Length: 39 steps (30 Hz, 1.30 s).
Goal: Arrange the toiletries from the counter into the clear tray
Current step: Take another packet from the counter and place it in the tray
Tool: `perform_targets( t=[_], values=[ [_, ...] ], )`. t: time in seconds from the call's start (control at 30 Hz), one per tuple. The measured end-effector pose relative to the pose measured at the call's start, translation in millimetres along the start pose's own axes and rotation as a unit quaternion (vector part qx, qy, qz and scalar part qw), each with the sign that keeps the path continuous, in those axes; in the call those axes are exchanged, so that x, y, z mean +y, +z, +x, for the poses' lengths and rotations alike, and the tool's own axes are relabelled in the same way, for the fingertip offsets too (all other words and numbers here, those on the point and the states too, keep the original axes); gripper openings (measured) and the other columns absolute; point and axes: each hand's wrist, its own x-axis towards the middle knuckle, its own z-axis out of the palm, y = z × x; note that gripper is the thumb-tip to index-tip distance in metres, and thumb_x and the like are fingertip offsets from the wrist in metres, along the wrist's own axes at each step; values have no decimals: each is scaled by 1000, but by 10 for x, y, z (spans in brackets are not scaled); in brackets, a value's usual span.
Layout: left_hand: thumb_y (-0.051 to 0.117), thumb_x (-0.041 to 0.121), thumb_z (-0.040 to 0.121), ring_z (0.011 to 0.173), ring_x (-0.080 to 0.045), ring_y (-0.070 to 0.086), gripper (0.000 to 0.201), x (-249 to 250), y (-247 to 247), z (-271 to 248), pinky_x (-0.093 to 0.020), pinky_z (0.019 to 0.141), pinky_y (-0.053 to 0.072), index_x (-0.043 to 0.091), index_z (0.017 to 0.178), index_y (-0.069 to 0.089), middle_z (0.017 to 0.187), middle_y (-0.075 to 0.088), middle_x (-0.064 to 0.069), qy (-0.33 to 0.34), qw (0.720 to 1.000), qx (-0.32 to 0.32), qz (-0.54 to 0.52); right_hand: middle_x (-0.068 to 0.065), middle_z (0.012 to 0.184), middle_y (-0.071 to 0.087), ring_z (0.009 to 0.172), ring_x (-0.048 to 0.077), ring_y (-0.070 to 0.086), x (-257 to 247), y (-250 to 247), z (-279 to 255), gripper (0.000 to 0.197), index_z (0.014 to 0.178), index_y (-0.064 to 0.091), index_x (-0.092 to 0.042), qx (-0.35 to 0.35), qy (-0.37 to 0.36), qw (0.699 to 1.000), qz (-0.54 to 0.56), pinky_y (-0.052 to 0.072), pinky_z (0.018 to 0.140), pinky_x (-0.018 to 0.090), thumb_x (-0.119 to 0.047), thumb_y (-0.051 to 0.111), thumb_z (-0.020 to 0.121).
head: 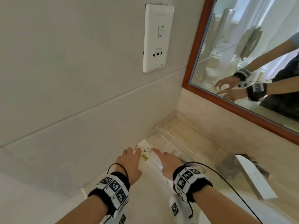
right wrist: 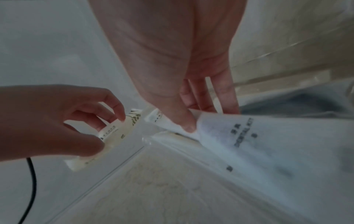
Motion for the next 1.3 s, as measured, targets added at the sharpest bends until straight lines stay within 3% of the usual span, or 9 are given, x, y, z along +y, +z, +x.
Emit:
perform_targets(
  t=[0.17, 0.37, 0.47, 0.63, 0.9, 1.03, 1.13, 1.2, 1.3],
  values=[
    [54, 24, 78, 116, -25, 44, 57, -136, 24, 36, -35, 89, 46, 20, 130, 31, 128, 42, -7, -13, 1000, 1, -9, 9, 136, 49, 121, 27, 51, -17, 72, 21, 54, 144, 27, -24, -21, -31, 998, -50, 42, 96, 34, -8, 43, 96],
    [54, 23, 78, 114, -24, 44, 54, -92, 29, 62, -34, 88, 46, 19, 128, 33, 127, 42, -6, 1, 1000, 17, -22, 9, 131, 52, 116, 27, 55, 78, 67, 134, 44, 137, 40, -14, -10, -23, 998, -61, 45, 99, 34, -6, 46, 94],
    [53, 23, 79, 114, -23, 44, 52, -61, 17, 75, -34, 88, 46, 19, 127, 34, 127, 43, -5, 7, 999, 26, -28, 6, 135, 50, 121, 26, 52, 74, 173, 130, 46, 138, 42, -17, -18, -20, 998, -55, 42, 104, 33, -9, 48, 93],
    [53, 22, 79, 114, -23, 44, 50, -44, -1, 123, -34, 87, 47, 19, 125, 35, 126, 43, -5, 15, 999, 33, -34, 12, 124, 51, 108, 30, 57, 63, 195, 137, 34, 126, 48, -10, 15, -16, 997, -70, 49, 89, 36, -10, 52, 92],
    [52, 19, 79, 114, -23, 43, 49, 65, 28, 232, -34, 89, 45, 20, 125, 36, 129, 42, -4, 35, 998, 33, -28, 10, 123, 59, 113, 26, 58, 155, 358, 138, 33, 125, 51, -8, 21, 16, 999, -22, 49, 97, 35, -18, 52, 94],
    [53, 19, 78, 113, -23, 44, 48, 208, 33, 343, -33, 90, 43, 20, 124, 37, 128, 43, -4, 51, 998, 33, -35, 8, 119, 60, 106, 25, 60, 289, 303, 99, 31, 119, 53, -10, 58, 19, 998, -9, 52, 88, 35, -27, 48, 94],
    [54, 13, 77, 114, -22, 43, 48, 374, 45, 458, -31, 90, 40, 21, 122, 39, 129, 43, -3, 89, 995, 37, -39, 7, 115, 60, 106, 25, 60, 509, 194, 8, 31, 123, 52, -12, 102, 44, 994, 19, 51, 87, 34, -25, 42, 97],
    [54, 7, 75, 116, -21, 42, 51, 502, 68, 533, -29, 93, 36, 22, 122, 40, 130, 42, -2, 132, 990, 38, -32, 7, 103, 61, 99, 25, 63, 678, 122, -64, 29, 115, 56, -9, 130, 66, 989, 18, 51, 82, 33, -22, 37, 99],
    [54, 4, 76, 119, -20, 41, 53, 651, 114, 623, -30, 99, 32, 23, 124, 41, 132, 43, 1, 178, 983, 47, 0, 10, 106, 64, 96, 27, 63, 878, 70, -127, 28, 107, 60, -8, 151, 92, 984, 17, 48, 76, 32, -18, 36, 98]
  ],
)
